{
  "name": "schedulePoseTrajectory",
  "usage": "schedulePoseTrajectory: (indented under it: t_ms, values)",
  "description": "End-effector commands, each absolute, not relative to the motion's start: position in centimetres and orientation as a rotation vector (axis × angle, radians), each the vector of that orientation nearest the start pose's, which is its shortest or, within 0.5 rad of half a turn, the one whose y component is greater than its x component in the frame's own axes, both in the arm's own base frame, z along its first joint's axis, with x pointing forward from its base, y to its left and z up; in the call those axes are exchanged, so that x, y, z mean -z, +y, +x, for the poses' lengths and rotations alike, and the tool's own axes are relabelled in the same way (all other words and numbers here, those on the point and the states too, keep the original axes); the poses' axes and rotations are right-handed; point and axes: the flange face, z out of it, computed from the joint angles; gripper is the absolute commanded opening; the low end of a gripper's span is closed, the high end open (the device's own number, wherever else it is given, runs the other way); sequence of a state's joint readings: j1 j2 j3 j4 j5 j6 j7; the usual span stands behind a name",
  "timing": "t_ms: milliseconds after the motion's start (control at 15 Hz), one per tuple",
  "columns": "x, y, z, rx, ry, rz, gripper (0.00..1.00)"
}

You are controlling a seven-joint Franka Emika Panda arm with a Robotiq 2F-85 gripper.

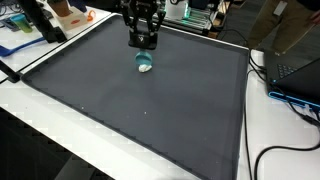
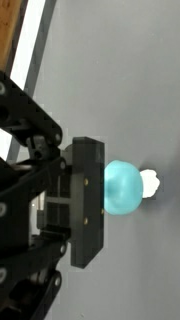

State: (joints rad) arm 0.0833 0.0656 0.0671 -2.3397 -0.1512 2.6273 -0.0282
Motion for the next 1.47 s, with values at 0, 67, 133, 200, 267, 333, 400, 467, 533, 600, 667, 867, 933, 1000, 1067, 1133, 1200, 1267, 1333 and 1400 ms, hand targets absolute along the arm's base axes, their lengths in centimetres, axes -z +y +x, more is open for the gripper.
schedulePoseTrajectory:
  t_ms: [0,67,133,200,267,333,400,467,533,600,667,867,933,1000,1067,1133,1200,1267,1333,1400]
  values:
    - [-25.8,6.8,52.2,0.124,-0.408,-3.194,0.22]
    - [-25.8,6.7,52.3,0.113,-0.39,-3.192,0.22]
    - [-25.8,6.7,52.4,0.106,-0.37,-3.195,0.22]
    - [-25.8,6.4,52.5,0.099,-0.351,-3.2,0.22]
    - [-26.9,6.2,52.8,0.095,-0.324,-3.207,0.22]
    - [-29.7,6.1,52.9,0.114,-0.299,-3.208,0.22]
    - [-32.2,6.3,52.7,0.165,-0.291,-3.204,0.22]
    - [-34.5,6.9,52.0,0.239,-0.294,-3.183,0.22]
    - [-35.6,7.3,51.3,0.265,-0.291,-3.173,0.22]
    - [-36.5,7.7,50.4,0.277,-0.289,-3.18,0.22]
    - [-37.3,8.1,49.6,0.295,-0.292,-3.184,0.22]
    - [-39.2,10.0,46.2,0.216,-0.272,-3.171,0.22]
    - [-39.7,10.8,44.7,0.13,-0.271,-3.15,0.22]
    - [-40.3,11.5,43.3,0.06,-0.278,-3.11,0.22]
    - [-41.2,12.5,41.8,-0.011,-0.293,-3.058,0.22]
    - [-42.3,13.6,40.5,-0.053,-0.343,-2.981,0.22]
    - [-43.4,14.3,39.5,-0.073,-0.381,-2.922,0.22]
    - [-44.8,15.0,39.0,-0.053,-0.445,-2.868,0.22]
    - [-43.0,14.7,41.2,-0.067,-0.371,-2.956,0.47]
    - [-44.2,15.3,40.4,-0.057,-0.407,-2.92,0.47]
